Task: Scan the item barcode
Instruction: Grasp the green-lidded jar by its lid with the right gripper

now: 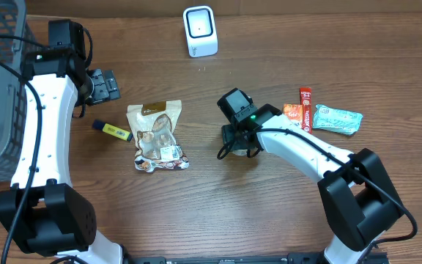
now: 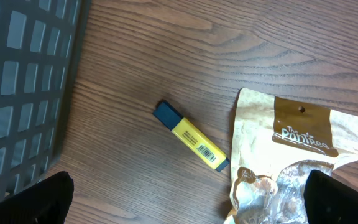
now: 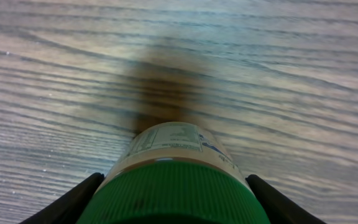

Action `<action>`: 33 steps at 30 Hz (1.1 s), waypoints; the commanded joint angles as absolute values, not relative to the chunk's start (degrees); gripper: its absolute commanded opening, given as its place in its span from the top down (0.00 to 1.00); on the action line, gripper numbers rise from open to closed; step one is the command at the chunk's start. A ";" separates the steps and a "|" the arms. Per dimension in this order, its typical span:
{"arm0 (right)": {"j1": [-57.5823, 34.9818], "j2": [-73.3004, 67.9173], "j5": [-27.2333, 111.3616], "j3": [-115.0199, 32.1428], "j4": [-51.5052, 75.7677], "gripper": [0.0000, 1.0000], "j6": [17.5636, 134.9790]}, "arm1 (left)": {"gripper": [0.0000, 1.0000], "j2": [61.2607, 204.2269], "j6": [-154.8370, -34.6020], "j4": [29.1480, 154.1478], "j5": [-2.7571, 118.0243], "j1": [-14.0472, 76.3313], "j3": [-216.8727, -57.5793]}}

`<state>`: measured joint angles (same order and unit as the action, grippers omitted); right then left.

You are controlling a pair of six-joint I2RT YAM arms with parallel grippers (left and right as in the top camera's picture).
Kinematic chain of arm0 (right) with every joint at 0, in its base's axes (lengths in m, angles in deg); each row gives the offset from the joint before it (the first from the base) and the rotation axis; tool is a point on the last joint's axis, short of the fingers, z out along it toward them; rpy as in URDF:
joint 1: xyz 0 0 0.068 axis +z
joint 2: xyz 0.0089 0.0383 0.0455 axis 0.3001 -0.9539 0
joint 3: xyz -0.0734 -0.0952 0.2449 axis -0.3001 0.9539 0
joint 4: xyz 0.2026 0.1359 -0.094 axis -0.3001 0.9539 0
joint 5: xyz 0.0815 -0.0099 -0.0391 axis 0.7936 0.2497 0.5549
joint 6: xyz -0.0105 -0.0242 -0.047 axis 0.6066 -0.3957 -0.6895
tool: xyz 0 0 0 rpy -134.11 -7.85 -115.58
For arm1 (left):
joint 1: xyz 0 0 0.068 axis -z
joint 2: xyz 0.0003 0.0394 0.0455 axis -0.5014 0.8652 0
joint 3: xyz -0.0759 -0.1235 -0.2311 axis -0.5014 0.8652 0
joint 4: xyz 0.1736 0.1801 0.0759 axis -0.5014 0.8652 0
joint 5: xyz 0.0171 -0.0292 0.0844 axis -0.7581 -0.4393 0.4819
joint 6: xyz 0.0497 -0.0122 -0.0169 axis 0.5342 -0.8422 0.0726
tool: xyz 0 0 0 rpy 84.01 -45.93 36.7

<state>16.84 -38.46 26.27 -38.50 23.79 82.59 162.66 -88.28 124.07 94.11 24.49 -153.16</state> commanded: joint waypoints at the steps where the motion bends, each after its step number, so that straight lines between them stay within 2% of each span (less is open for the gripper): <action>1: 15.33 -38.57 26.56 -43.79 25.26 0.35 84.47 | 0.00 161.87 -87.82 124.05 94.66 24.88 -153.14; 7: 13.43 -38.57 29.62 -45.86 27.70 0.35 90.54 | 0.00 161.87 -87.82 124.05 94.66 24.88 -153.14; 26: 12.88 -39.27 25.99 -44.62 27.70 0.34 93.52 | 0.00 161.87 -87.82 124.05 94.66 24.88 -153.14; 33: 12.88 -41.50 24.41 -44.62 27.18 0.25 93.47 | 0.00 161.85 -87.82 124.05 94.66 24.88 -153.14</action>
<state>12.99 -40.60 26.08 -44.36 27.70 92.90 162.66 -88.28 124.07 94.11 24.49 -153.16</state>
